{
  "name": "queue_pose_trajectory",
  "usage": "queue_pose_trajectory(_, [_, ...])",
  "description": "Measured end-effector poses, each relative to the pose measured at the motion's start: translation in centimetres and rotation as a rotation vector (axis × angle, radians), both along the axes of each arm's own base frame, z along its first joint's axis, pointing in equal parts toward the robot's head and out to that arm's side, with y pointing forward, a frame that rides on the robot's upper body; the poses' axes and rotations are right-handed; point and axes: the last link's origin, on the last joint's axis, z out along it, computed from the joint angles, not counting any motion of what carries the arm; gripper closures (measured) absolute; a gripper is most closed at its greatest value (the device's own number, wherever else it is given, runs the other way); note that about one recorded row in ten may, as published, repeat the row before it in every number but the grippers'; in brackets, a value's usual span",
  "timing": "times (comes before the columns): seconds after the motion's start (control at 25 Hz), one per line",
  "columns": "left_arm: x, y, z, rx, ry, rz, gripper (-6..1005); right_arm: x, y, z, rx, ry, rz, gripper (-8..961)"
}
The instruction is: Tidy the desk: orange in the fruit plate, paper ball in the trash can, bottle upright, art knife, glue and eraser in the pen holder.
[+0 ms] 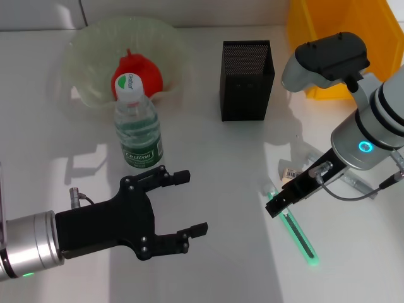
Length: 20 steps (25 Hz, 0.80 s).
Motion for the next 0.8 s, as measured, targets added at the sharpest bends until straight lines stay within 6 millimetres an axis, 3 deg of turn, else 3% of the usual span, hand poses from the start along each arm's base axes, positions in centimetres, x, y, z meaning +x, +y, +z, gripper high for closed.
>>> queue_pose_trajectory(0.44, [0.05, -0.01, 0.01, -0.001, -0.002, -0.003, 170, -0.11, 0.06, -0.74, -0.028, -0.022, 0.008, 182])
queue_pose_trajectory(0.8, [0.10, 0.00, -0.02, -0.002, -0.001, -0.007, 170, -0.15, 0.05, -0.97, -0.034, -0.029, 0.015, 519])
